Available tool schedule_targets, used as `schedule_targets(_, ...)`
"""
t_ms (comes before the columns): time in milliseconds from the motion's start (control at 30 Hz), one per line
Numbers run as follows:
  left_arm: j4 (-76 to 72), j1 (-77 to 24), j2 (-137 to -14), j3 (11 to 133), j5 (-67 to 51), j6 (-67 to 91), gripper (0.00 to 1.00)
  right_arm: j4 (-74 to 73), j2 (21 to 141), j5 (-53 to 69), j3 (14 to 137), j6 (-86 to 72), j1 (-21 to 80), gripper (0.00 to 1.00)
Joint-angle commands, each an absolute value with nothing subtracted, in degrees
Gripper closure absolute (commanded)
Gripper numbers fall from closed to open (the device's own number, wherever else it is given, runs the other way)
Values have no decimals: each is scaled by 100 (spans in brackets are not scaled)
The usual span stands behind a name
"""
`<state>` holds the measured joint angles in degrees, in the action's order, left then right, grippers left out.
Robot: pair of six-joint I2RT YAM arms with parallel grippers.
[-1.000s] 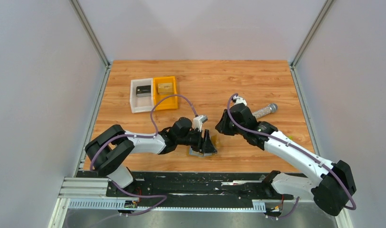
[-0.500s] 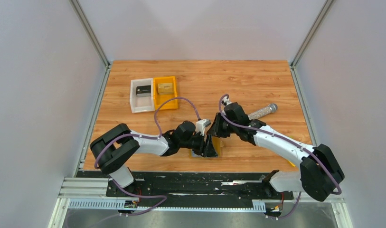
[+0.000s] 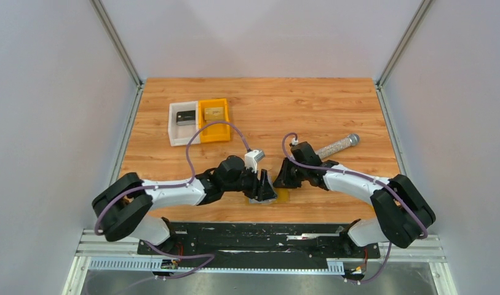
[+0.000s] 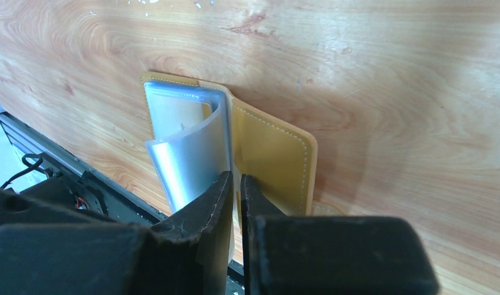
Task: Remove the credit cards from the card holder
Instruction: Open the card holder at the center of the board.
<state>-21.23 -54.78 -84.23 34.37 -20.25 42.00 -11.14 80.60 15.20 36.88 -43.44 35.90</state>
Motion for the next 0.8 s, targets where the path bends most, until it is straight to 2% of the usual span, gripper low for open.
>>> schedule_targets(0, -1430, -5513, -7521, 3259, -1254, 4088, 34, -753, 8006, 1522, 3597, -4201, 3475, 89)
schedule_targets(167, -840, -5380, -7129, 3158, -738, 4319, 38, -703, 8007, 1538, 3542, -4166, 3428, 89)
schedule_targets(367, -911, -5161, -7565, 3307, -944, 4384, 48, -703, 7902, 1543, 3503, -4179, 3410, 88)
schedule_targets(500, -468, -5152, -8028, 3773, -800, 4269, 67, -712, 7809, 1534, 3481, -4187, 3389, 88)
schedule_targets(533, -310, -5144, -8097, 3833, -690, 4270, 69, -712, 7801, 1533, 3474, -4192, 3392, 89)
schedule_targets(767, -441, -5107, -8811, 4355, -990, 4140, 71, -791, 7732, 1577, 3521, -4153, 3392, 89)
